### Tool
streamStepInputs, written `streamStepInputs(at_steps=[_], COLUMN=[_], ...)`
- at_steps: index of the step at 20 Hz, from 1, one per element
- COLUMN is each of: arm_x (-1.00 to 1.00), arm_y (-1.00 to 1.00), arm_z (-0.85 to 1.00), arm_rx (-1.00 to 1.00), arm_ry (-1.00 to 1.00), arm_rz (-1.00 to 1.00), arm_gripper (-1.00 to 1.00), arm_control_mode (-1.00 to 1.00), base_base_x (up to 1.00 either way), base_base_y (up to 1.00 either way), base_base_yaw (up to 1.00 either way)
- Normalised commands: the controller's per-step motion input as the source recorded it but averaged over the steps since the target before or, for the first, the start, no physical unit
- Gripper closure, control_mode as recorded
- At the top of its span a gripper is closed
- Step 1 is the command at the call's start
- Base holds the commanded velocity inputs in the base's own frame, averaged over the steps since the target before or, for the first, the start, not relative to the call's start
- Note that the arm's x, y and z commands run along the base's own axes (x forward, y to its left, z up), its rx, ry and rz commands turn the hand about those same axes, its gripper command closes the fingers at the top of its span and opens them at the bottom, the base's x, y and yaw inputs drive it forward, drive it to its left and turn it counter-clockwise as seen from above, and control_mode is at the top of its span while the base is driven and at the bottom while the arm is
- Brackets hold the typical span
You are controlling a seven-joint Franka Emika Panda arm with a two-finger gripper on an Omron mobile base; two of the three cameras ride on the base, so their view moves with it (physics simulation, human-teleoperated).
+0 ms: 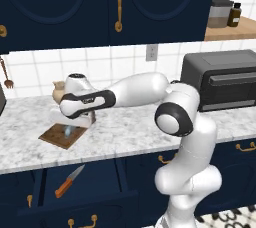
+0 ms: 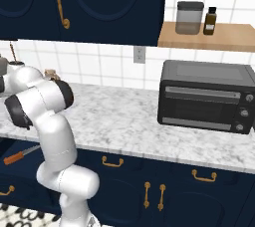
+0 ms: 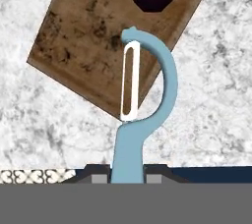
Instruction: Place the appropriate cutting tool for cutting the eggplant skin on the cutting board.
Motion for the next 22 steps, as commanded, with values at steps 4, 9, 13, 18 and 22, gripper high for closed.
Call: streamStepInputs(at_steps=[4, 9, 13, 18, 22], arm_x=[0.44, 0.58, 0.54, 0.39, 0.30], arm_y=[0.37, 0.21, 0.04, 0.00, 0.03], arm_z=[-0.28, -0.05, -0.05, -0.25, -0.56], arm_rx=[-0.02, -0.01, -0.06, -0.10, -0.12], arm_ry=[0.00, -0.01, -0.01, -0.01, 0.00], arm_rz=[-0.01, -0.01, -0.04, -0.03, -0.02], arm_gripper=[1.00, 1.00, 1.00, 1.00, 1.00], arm_control_mode=[-1.00, -1.00, -1.00, -1.00, -1.00], base_base_x=[0.00, 0.00, 0.00, 0.00, 0.00], base_base_y=[0.00, 0.00, 0.00, 0.00, 0.00], base_base_yaw=[0.00, 0.00, 0.00, 0.00, 0.00])
